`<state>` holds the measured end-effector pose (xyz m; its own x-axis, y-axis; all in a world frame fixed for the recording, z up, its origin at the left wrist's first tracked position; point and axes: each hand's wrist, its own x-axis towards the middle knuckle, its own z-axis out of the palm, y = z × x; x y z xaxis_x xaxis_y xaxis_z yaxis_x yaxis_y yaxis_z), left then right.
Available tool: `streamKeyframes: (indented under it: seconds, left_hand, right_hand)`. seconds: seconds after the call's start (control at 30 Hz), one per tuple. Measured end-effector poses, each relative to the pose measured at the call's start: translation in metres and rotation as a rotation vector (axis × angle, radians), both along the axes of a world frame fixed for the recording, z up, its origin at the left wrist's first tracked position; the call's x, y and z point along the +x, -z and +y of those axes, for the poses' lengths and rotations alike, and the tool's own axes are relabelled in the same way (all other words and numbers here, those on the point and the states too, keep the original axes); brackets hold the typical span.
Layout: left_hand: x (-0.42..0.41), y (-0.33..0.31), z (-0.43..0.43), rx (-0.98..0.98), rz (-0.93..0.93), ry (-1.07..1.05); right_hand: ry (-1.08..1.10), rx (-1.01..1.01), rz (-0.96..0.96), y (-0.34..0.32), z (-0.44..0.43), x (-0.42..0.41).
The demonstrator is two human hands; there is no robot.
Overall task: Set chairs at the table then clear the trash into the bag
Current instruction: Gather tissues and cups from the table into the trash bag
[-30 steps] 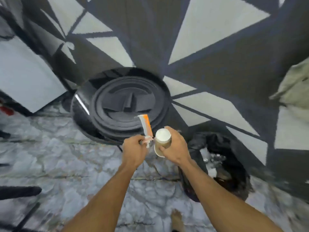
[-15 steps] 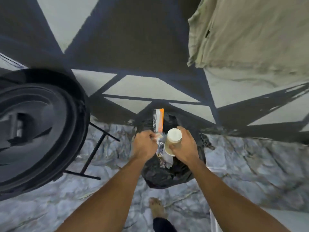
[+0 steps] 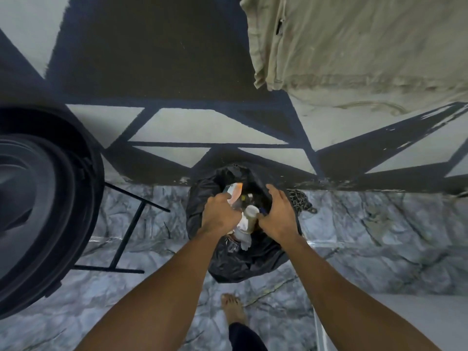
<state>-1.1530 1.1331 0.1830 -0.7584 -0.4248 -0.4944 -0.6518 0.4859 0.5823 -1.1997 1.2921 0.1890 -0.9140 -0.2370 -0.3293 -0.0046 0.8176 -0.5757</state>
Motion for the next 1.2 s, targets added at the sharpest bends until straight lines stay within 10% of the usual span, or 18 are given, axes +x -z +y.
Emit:
streamKeyframes:
  seconds: [0.57,1.2]
  left_hand:
    - [0.143,-0.06,-0.105,-0.156,0.258,-0.114]
    - [0.762,-0.123,-0.213,-0.408,0.093,-1.268]
  right_hand:
    - [-0.492,-0.068,0.046,-0.048,-0.135,0.091]
    - [-1.688,-0.254,-0.05,-0.112,-0.413,0.66]
